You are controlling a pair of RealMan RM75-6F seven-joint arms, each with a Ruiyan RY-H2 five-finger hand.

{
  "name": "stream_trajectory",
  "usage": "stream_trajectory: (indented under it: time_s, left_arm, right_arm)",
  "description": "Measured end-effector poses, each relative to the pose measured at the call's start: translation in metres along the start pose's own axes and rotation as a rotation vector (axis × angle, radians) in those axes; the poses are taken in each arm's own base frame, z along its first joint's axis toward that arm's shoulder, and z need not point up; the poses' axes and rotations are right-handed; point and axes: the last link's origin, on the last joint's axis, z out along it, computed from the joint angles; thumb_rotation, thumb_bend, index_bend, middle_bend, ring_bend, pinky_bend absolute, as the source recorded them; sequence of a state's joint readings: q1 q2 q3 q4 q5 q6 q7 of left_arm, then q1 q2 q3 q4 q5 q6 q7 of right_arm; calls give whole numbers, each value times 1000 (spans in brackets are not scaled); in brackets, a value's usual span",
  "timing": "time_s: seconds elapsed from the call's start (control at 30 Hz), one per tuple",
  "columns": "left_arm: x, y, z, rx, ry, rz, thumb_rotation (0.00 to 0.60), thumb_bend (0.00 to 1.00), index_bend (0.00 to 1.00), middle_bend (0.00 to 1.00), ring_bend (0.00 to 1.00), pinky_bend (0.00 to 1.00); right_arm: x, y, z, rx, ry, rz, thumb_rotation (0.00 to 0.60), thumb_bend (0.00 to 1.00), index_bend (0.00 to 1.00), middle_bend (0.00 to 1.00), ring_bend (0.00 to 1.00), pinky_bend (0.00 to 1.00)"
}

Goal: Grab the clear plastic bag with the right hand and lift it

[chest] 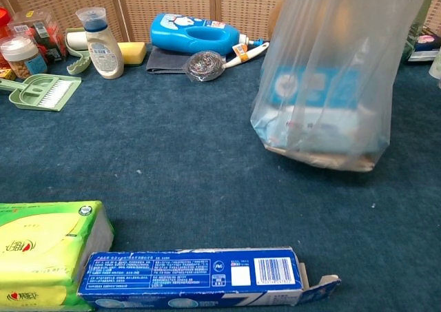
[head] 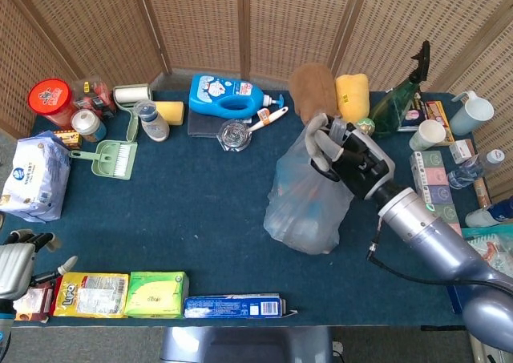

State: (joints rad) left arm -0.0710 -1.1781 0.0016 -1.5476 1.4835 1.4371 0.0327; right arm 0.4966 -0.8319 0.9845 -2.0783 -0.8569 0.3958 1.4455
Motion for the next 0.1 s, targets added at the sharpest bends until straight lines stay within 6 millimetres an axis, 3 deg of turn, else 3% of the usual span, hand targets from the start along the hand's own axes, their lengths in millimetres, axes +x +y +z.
stream_trajectory:
  time_s: [0.1]
  left_arm:
    - [3,-2,-4,11,7,3,0,154,462,506,436,237]
  right_arm:
    - [-3,-8,-4,21,-13,11,600,590,563,662,795,944]
